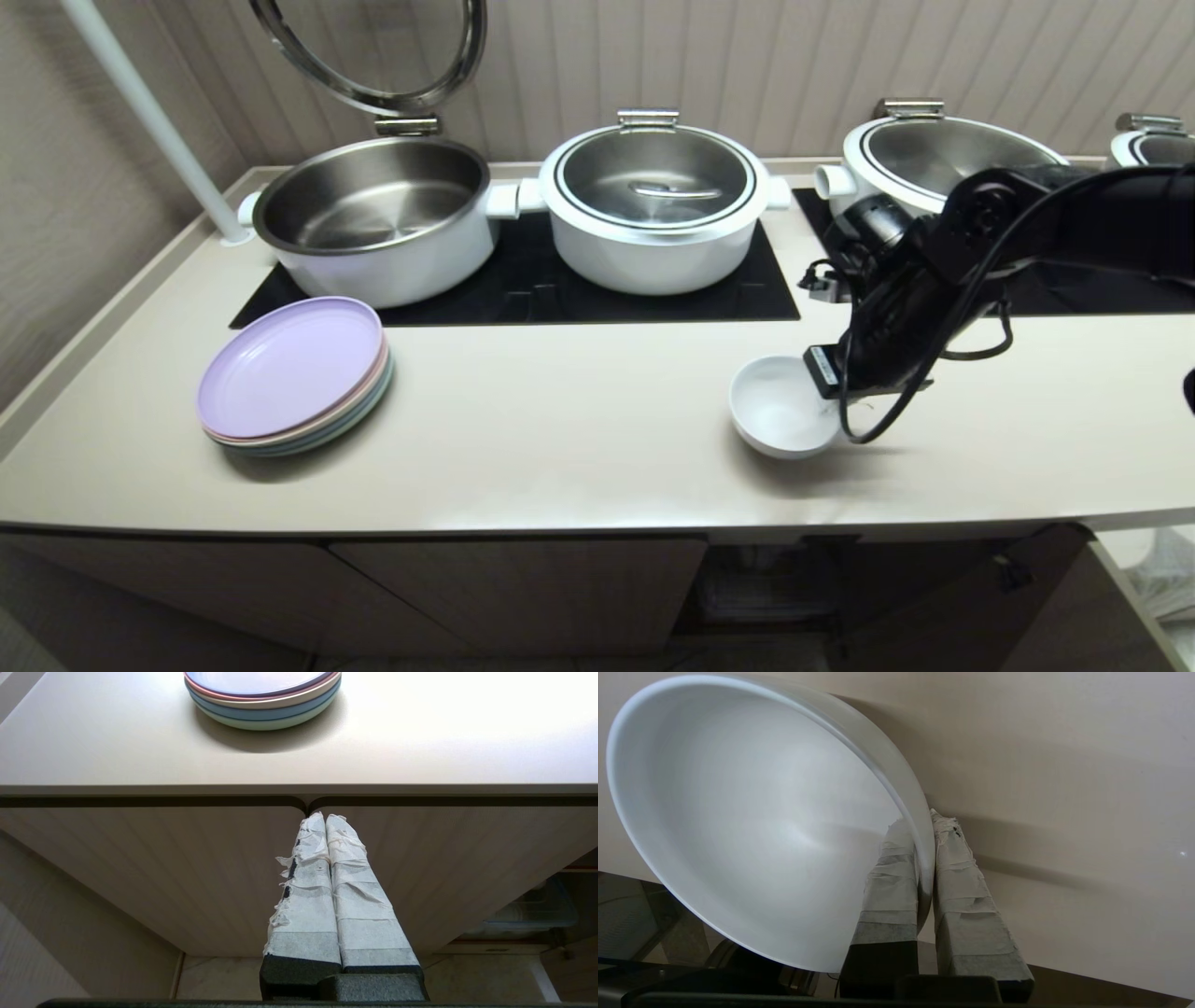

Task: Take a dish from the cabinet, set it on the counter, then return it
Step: Pick up the bowl from the table

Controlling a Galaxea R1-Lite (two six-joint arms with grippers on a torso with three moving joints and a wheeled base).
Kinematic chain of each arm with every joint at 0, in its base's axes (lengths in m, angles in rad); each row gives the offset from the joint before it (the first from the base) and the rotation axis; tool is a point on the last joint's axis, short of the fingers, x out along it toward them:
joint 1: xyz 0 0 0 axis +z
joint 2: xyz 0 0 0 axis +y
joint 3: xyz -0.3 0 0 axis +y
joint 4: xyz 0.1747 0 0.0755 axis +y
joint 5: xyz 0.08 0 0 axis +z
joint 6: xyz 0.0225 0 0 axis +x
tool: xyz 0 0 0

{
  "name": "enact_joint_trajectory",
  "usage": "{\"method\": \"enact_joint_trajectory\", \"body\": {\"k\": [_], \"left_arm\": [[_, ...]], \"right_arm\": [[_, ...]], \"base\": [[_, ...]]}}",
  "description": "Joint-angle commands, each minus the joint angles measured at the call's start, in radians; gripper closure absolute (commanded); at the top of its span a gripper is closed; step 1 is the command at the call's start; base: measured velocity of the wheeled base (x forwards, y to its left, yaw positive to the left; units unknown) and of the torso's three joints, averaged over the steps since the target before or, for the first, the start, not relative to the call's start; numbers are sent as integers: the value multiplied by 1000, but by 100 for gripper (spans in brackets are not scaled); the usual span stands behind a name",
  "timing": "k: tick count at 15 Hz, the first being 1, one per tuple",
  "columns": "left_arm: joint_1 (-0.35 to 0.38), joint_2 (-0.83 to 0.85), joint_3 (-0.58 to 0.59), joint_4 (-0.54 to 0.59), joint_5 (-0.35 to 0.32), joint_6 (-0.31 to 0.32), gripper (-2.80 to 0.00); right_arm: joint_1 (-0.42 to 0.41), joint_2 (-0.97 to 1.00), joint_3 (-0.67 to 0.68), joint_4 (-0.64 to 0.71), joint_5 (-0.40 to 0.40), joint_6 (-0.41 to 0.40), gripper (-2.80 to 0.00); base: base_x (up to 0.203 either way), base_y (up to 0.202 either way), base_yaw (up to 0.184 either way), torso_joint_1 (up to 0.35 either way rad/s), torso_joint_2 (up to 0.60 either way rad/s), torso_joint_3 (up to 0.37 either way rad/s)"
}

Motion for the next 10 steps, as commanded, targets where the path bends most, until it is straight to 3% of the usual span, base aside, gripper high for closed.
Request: {"method": "enact_joint_trajectory", "body": {"k": [1,10], "left_arm": [[0,0,0,0,1,0,0],[0,0,0,0,1,0,0]], "right_arm": [[-1,-31,25,3,0,8,0],[0,-102,102,-1,2,73,0]], "base": [[0,0,0,0,0,0],[0,0,0,0,0,0]]}}
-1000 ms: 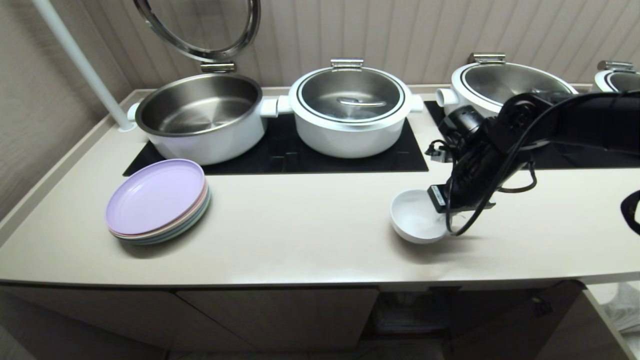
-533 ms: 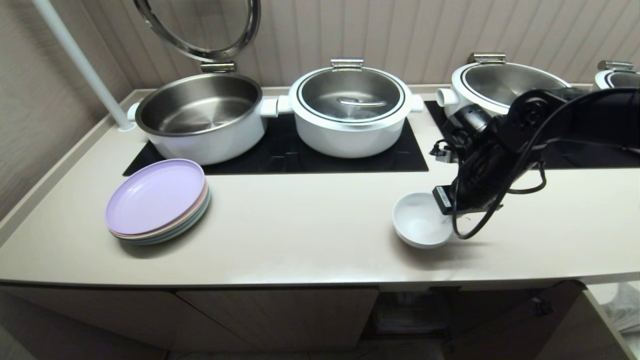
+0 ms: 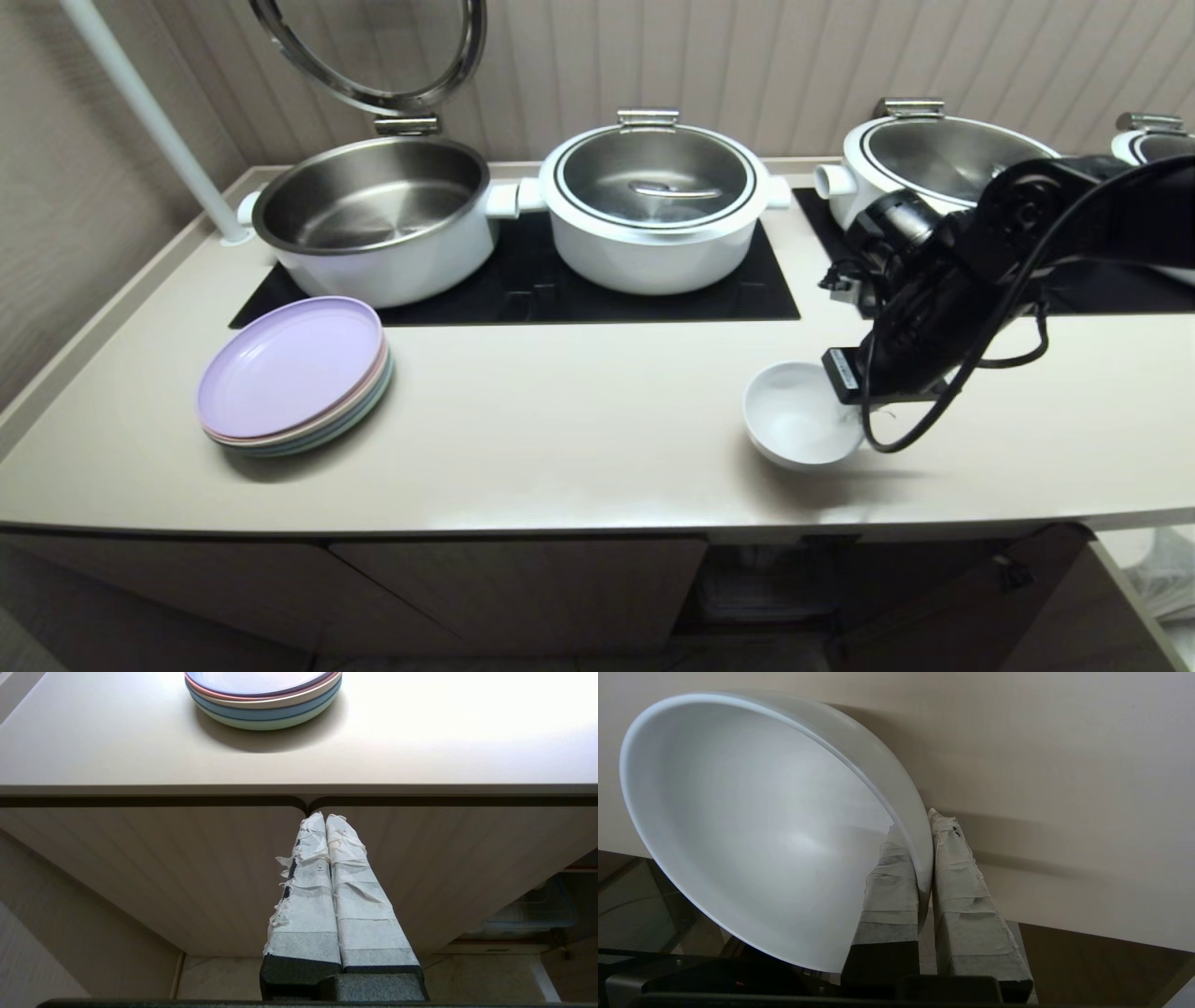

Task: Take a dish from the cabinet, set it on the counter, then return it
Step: Pick up the bowl from the table, then put it back into the cabinet

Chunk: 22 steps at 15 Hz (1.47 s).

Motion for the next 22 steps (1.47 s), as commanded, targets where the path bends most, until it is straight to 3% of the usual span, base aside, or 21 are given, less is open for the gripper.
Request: {"method": "enact_joint_trajectory", "body": {"k": [1,7,10,18,22], "left_arm": [[0,0,0,0,1,0,0],[0,0,0,0,1,0,0],[0,0,0,0,1,0,0],[0,0,0,0,1,0,0],[0,0,0,0,1,0,0]], "right_arm": [[3,-24,9,8,1,26,0],[31,-74,45,8,-4,121,0],[49,-114,91,5,-46,170,0],[50,-307,356,-116,-147,214,0],[49,-410,457,-122,-157,246,0]], "base": [[0,0,0,0,0,0],[0,0,0,0,0,0],[0,0,0,0,0,0],[0,0,0,0,0,0],[0,0,0,0,0,0]]}}
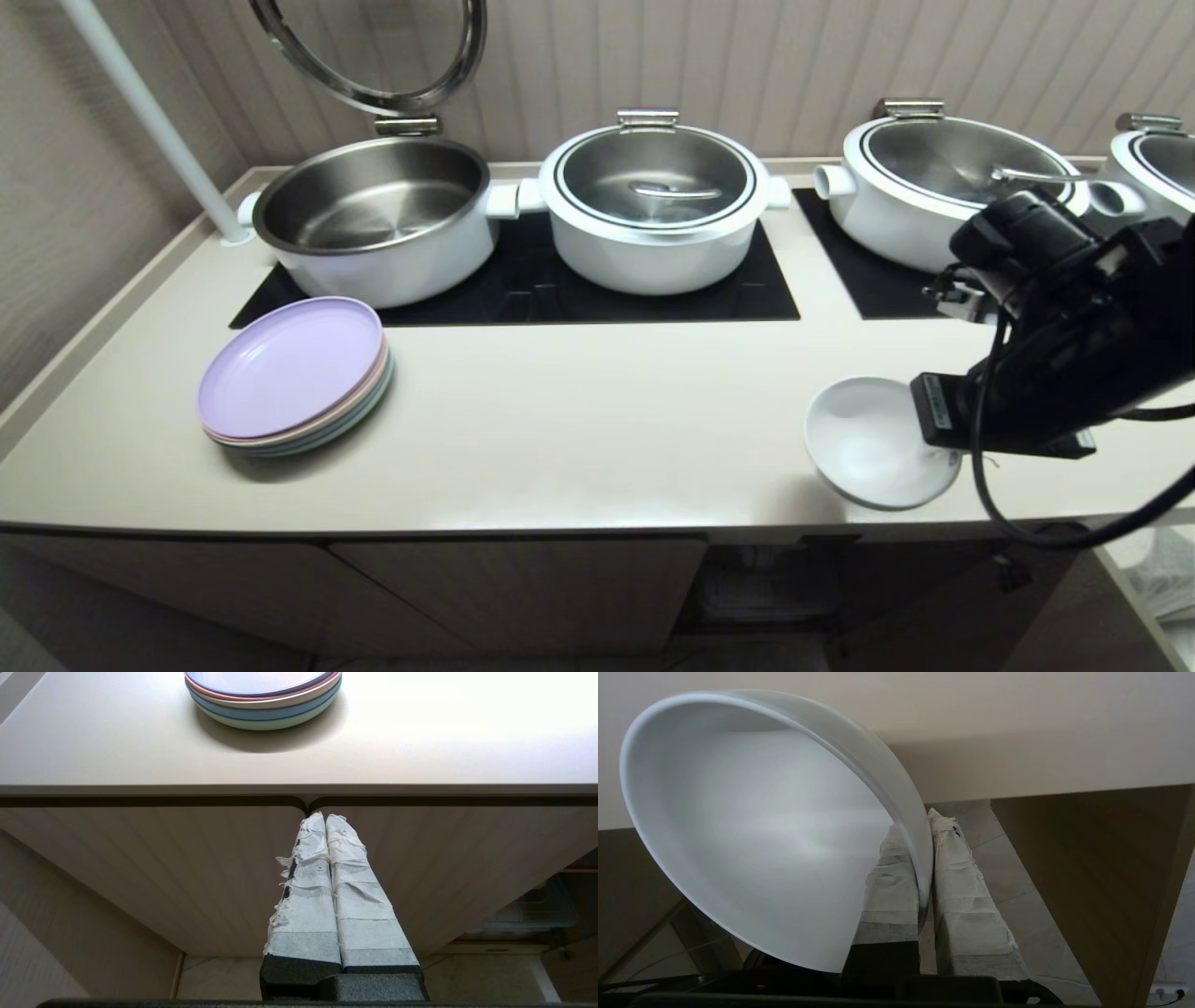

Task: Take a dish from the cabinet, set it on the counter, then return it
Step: Put it back into the cabinet

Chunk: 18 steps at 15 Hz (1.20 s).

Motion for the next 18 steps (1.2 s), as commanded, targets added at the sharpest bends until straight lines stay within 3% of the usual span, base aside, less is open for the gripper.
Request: {"method": "enact_joint_trajectory", "body": {"k": [1,4,10,14,18], "left_arm": [[0,0,0,0,0,0,0],[0,0,0,0,0,0,0],[0,0,0,0,0,0,0],[0,0,0,0,0,0,0],[0,0,0,0,0,0,0]], "right_arm": [[-1,-93,78,1,-9,11,0],[-23,-180,202,-47,-15,20,0],[-147,-344,457,-141,-15,-8,0],[-158,-431,576,-182,-1,-19,0],[-154,-504,650,-169,25,30,0]], "base": [[0,0,0,0,0,0],[0,0,0,0,0,0],[0,0,0,0,0,0],[0,0,0,0,0,0],[0,0,0,0,0,0]]}}
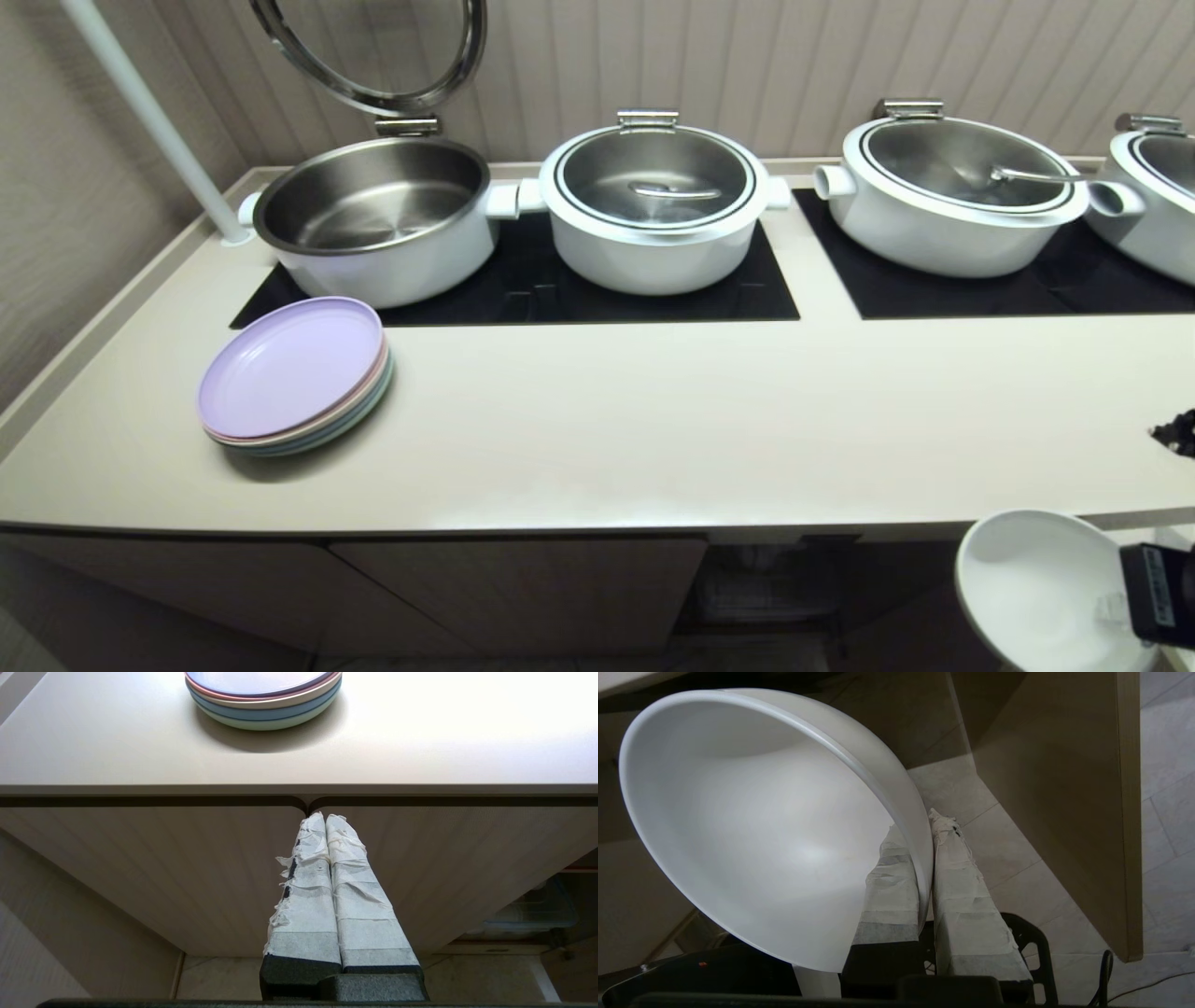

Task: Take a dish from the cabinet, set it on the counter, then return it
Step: Put it back into the cabinet

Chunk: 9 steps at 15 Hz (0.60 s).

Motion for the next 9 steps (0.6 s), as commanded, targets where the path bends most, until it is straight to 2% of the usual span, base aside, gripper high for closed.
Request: {"method": "enact_joint_trajectory", "body": {"k": [1,4,7,9], "left_arm": [[0,0,0,1,0,0,0],[0,0,0,0,0,-1,0],[0,0,0,0,0,-1,0],[0,0,0,0,0,-1,0]], "right_arm": [[3,-64,54,11,35,21,0],[4,-107,126,15,81,46,0],[12,-145,157,8,160,55,0],[19,-148,174,8,164,67,0]], "base": [[0,0,0,0,0,0],[0,0,0,0,0,0],[0,0,0,0,0,0],[0,0,0,0,0,0]]}}
